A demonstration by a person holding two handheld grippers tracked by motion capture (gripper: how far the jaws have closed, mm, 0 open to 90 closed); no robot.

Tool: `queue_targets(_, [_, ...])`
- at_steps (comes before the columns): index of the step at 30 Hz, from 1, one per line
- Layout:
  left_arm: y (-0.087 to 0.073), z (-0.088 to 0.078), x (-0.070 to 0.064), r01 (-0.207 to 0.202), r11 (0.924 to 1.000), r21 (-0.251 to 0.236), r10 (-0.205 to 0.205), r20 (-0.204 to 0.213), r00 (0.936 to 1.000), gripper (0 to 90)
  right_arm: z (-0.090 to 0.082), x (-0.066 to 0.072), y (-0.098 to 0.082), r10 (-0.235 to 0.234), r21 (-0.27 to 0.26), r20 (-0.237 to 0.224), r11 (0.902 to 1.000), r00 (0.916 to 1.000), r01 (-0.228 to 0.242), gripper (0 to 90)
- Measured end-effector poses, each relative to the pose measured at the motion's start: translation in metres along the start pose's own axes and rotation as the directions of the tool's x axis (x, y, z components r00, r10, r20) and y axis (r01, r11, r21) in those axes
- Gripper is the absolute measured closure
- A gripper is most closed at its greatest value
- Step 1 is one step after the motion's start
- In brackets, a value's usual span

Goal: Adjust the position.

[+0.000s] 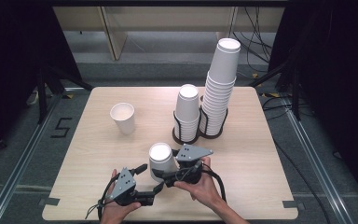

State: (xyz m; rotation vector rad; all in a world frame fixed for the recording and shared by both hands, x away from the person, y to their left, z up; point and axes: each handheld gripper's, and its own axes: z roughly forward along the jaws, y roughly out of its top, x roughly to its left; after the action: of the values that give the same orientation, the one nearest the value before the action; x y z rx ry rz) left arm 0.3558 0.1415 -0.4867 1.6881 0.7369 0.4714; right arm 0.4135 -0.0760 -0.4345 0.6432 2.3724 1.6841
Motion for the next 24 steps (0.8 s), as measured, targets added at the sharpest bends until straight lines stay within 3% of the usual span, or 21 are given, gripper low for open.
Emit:
queue_targets(2, [-0.001, 0.001, 0.000, 0.003, 0.9998, -0.017, -0.003, 0.008, 1.0000, 13.7, 0.002, 0.000, 0.000, -0.023, -0.018, -0.010, 0.9996, 0.9997, 0.023, 20.4])
queue_targets(4, [-0.001, 0.000, -0.001, 0.000, 0.9999, -0.011, 0.000, 0.010, 1.0000, 13.7, 0.002, 0.002, 0.001, -0.009, 0.002, -0.008, 1.0000, 0.9999, 0.009, 20.4])
queue_targets(5, [-0.001, 0.001, -0.001, -0.002, 0.9999, -0.017, 0.002, 0.014, 0.9999, 13.7, 0.003, 0.002, 0.001, -0.030, -0.012, -0.003, 0.9995, 0.9996, 0.030, 20.5])
queue_targets(6, [-0.001, 0.000, -0.001, -0.005, 0.9999, -0.015, 0.005, 0.013, 0.9999, 13.4, 0.004, 0.003, 0.001, -0.016, -0.018, -0.027, 0.9997, 0.9995, 0.015, 20.5])
queue_targets(7, [-0.001, 0.000, -0.001, -0.004, 0.9999, -0.010, 0.004, 0.009, 0.9999, 12.9, 0.004, 0.003, 0.001, -0.031, -0.020, -0.013, 0.9993, 0.9994, 0.030, 20.5])
queue_targets(8, [-0.001, 0.000, -0.001, -0.003, 1.0000, -0.005, 0.003, 0.004, 1.0000, 11.9, 0.004, 0.005, 0.001, -0.015, -0.010, -0.018, 0.9998, 0.9997, 0.014, 20.5])
queue_targets(9, [-0.001, 0.000, -0.002, -0.001, 1.0000, -0.003, 0.001, 0.002, 1.0000, 10.4, 0.004, 0.005, 0.002, -0.029, -0.010, -0.010, 0.9995, 0.9995, 0.029, 20.6])
queue_targets(10, [-0.001, 0.001, -0.002, -0.001, 1.0000, -0.001, 0.001, 0.000, 1.0000, 8.9, 0.004, 0.007, 0.002, 0.002, -0.005, -0.015, 1.0000, 0.9999, -0.002, 20.6])
queue_targets(12, [-0.002, 0.003, -0.003, -0.003, 0.9999, -0.013, 0.003, 0.006, 1.0000, 6.4, 0.007, 0.007, 0.002, -0.025, -0.035, -0.023, 0.9991, 0.9994, 0.024, 20.6])
queue_targets(14, [-0.001, 0.002, -0.003, -0.005, 1.0000, 0.004, 0.005, -0.006, 1.0000, 4.8, 0.006, 0.009, 0.002, -0.001, -0.011, -0.030, 0.9999, 0.9996, 0.001, 20.6])
queue_targets(16, [-0.001, 0.003, -0.003, -0.005, 1.0000, 0.003, 0.005, -0.007, 1.0000, 3.5, 0.007, 0.008, 0.002, -0.025, -0.030, -0.033, 0.9993, 0.9991, 0.024, 20.6])
queue_targets(17, [-0.002, 0.003, -0.003, -0.003, 1.0000, 0.002, 0.004, -0.008, 1.0000, 3.0, 0.008, 0.009, 0.002, 0.002, -0.024, -0.044, 0.9997, 0.9990, -0.003, 20.6])
queue_targets(23, [-0.002, 0.005, -0.003, -0.006, 0.9999, -0.015, 0.006, -0.012, 0.9999, 1.0, 0.009, 0.011, 0.002, 0.012, -0.037, -0.053, 0.9992, 0.9985, -0.014, 20.6])
queue_targets(24, [-0.002, 0.005, -0.004, -0.007, 0.9999, -0.010, 0.007, -0.017, 0.9998, 0.7, 0.009, 0.010, 0.002, -0.007, -0.048, -0.045, 0.9989, 0.9990, 0.004, 20.6])
